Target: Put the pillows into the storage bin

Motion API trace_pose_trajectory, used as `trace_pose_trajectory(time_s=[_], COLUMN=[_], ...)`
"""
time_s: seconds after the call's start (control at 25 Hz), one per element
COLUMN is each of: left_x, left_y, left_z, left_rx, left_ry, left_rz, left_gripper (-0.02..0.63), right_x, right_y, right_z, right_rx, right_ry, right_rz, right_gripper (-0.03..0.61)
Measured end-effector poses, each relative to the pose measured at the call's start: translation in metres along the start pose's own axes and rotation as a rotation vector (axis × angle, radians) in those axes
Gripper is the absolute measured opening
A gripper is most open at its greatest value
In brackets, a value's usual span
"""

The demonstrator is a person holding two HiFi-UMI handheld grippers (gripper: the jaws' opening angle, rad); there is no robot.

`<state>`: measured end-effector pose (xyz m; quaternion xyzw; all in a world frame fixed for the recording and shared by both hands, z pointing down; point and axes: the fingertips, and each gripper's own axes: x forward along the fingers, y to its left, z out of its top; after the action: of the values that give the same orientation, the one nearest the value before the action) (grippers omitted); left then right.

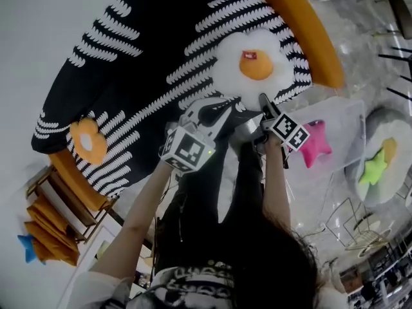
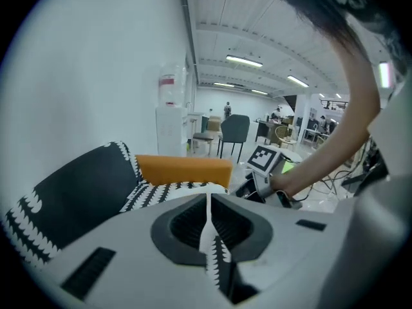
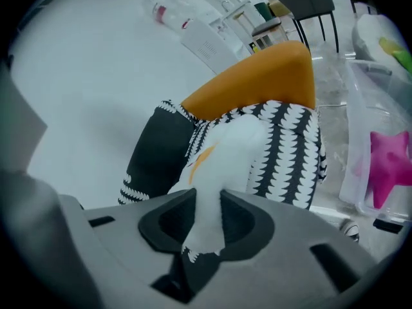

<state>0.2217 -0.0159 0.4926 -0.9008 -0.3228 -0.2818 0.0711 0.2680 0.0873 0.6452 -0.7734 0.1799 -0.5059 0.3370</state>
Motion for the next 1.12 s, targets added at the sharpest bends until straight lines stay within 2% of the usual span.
trace_pose_trajectory(time_s=[0.24, 0.4, 0.8, 1.12], left_x=[0.03, 0.06, 0.137, 0.191], left_y=[-0.062, -0.115, -0.286, -0.393], left_z=[0.046, 0.071, 0.107, 0.151], left_rx=[0.076, 0.113, 0.209, 0.275], left_ry=[-0.015, -0.024, -0.023, -0.04], left_rz=[-0.071, -0.131, -0.338, -0.452], left_gripper=[0.017, 0.017, 0.017, 0.017], right_x=[-0.078, -0.128, -0.285, -0.394], right_y=[-0.021, -0.055, -0.203, -0.32], right_z=[0.011, 0.026, 0.062, 0.113], right_rx=[0.022, 0.069, 0.208, 0.231], right_ry=[-0.034, -0.09, -0.305, -0.447], right_rz=[0.033, 0.04, -0.046, -0.146], right_gripper=[0.091, 0.086, 0.078, 0.077])
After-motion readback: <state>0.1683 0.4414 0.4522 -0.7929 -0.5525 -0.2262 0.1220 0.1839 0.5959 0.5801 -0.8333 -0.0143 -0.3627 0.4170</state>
